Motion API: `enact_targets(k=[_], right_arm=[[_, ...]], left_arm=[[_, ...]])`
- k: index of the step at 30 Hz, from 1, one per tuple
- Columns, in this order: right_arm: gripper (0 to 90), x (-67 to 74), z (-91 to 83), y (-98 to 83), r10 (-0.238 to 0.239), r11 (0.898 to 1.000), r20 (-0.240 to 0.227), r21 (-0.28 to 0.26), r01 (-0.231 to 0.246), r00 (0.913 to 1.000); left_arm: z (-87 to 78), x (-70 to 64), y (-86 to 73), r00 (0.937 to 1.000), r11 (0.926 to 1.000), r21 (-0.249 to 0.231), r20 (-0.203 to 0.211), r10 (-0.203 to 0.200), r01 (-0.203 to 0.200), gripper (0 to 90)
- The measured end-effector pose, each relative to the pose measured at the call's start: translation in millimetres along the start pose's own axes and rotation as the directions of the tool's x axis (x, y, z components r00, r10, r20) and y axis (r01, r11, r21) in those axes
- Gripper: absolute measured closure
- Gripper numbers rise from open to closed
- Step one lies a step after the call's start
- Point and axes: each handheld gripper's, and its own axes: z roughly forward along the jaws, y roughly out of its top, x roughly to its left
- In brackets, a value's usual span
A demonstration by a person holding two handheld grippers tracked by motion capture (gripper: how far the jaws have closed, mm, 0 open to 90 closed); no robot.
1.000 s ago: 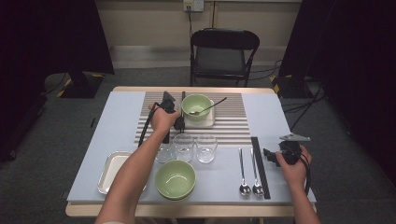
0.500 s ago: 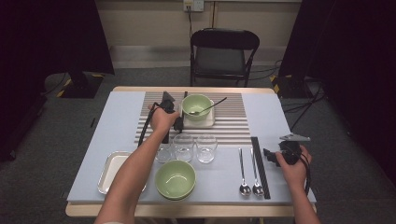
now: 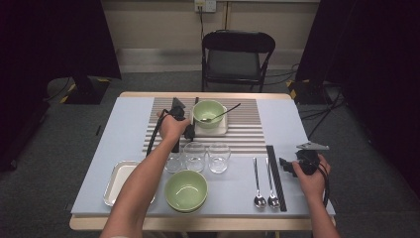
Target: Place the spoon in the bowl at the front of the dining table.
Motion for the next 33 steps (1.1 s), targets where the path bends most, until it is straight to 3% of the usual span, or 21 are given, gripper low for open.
enact_targets(k=[9, 21, 24, 33], right_arm=[[20.2, 0.1, -0.1, 0.0, 0.002, 1.000, -0.001, 0.002, -0.002, 1.0000], [20.2, -0.3, 0.1, 0.0, -0.002, 1.000, 0.000, -0.001, 0.002, 1.0000], [20.2, 0.1, -0.1, 0.0, 0.002, 1.000, -0.001, 0.002, -0.002, 1.0000], [20.2, -0.1, 0.0, 0.0, 0.000, 1.000, 0.000, 0.000, 0.000, 1.0000]], left_arm=[[0.4, -0.5, -0.5, 0.9999, 0.9999, 0.007, -0.003, 0.016, -0.016, 78.7], [-1.9, -1.4, -1.1, 1.0000, 1.0000, 0.005, 0.009, 0.005, -0.005, 75.7], [-3.8, -0.4, -1.3, 0.9997, 0.9998, 0.004, 0.014, 0.020, -0.020, 74.7], [-1.8, -0.6, -3.4, 0.9996, 0.9998, 0.020, 0.029, 0.006, -0.007, 75.1]])
